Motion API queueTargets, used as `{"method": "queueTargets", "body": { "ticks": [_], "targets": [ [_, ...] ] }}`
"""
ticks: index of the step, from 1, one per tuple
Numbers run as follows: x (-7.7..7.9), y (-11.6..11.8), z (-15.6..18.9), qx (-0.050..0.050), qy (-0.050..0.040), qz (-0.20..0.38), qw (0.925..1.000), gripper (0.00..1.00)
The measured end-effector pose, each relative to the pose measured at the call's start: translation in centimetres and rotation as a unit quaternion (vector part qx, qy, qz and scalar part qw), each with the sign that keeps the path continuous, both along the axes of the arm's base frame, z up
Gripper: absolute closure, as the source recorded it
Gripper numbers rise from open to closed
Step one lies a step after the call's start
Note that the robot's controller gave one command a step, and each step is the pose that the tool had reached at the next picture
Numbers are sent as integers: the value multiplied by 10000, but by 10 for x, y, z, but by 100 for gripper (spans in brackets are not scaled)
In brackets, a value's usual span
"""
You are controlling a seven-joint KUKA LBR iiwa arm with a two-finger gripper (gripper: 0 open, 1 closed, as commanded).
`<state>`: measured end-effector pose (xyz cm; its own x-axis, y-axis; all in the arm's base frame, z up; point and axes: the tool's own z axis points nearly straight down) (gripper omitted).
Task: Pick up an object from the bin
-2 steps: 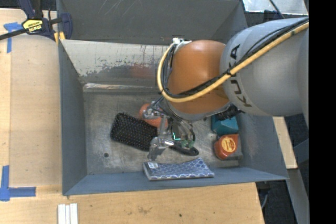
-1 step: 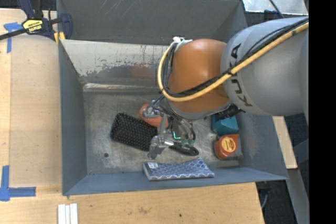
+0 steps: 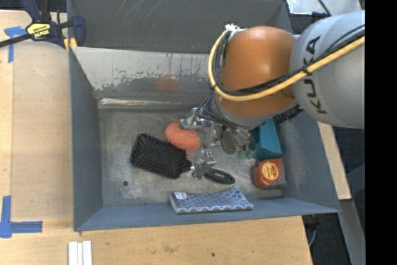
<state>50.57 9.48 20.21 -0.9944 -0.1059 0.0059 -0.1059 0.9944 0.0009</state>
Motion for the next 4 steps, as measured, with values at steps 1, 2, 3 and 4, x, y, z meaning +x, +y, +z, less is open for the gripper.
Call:
{"method": "queueTargets", "body": {
  "ticks": [1, 2, 3, 4],
  "targets": [
    [12, -11, -22, 8, -104, -56, 9999, 0],
    [19, -9, -92, 8, -77, -464, 9989, 0],
    [44, -7, -124, -5, -16, -168, 9999, 100],
    [44, -7, -124, -3, -18, -169, 9999, 100]
  ]
}}
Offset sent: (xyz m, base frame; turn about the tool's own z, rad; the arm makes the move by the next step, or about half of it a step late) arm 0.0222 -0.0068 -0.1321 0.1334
